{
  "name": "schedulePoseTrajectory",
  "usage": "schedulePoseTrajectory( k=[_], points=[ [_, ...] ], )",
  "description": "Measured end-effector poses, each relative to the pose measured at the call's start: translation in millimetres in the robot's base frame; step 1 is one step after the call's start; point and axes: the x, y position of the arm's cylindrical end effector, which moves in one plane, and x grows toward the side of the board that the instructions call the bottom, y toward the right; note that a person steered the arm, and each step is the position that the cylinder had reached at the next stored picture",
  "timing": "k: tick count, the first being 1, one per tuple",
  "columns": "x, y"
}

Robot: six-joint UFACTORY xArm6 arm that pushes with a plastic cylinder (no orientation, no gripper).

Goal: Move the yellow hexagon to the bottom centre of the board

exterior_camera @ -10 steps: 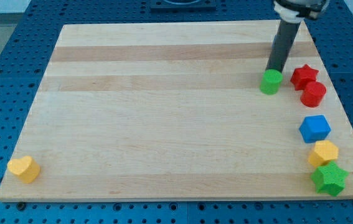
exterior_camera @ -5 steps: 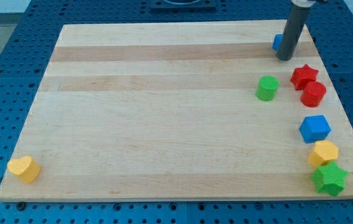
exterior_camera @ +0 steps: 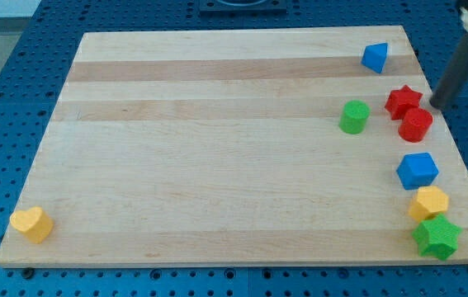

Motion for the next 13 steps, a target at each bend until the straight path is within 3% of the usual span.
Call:
schedulePoseTrajectory(
  k=[1, 2, 6, 7, 8, 9, 10, 11, 13],
  points=[
    [0, 0],
    [55, 17],
    [76, 17],
    [129, 20],
    [131, 20],
    [174, 20],
    [174, 20],
    [174, -29],
    [168, -40]
  ],
)
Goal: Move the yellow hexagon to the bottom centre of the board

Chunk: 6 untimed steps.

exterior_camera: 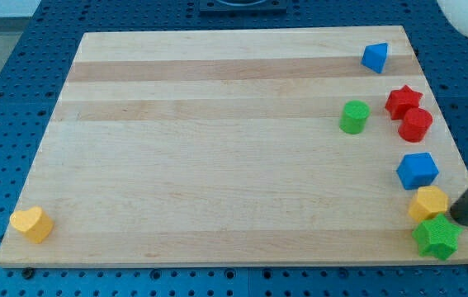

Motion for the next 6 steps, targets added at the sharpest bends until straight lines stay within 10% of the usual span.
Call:
schedulePoseTrajectory(
  k=[6],
  points=[
    [-59, -158]
  ],
)
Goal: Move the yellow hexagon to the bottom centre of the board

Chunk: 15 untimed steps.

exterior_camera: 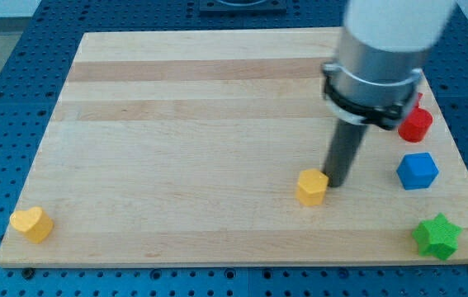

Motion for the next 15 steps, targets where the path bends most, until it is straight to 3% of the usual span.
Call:
schedulePoseTrajectory(
  k=[2, 4, 5, 6, 9, 11, 15],
  points=[
    [20, -59],
    [-41, -22],
    [2, -10],
    [16, -10],
    [24, -21],
    [57, -41],
    [52, -93]
  ],
)
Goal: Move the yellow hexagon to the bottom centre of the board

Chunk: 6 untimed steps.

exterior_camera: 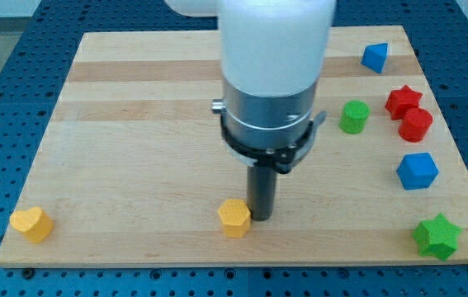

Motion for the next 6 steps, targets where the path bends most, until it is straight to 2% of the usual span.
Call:
schedulePoseTrajectory(
  k=[1, 2, 3, 4, 5, 6],
  points=[
    [-3, -1],
    [-6, 38],
    [33, 46],
    [33, 45],
    [33, -9],
    [33, -14]
  ],
)
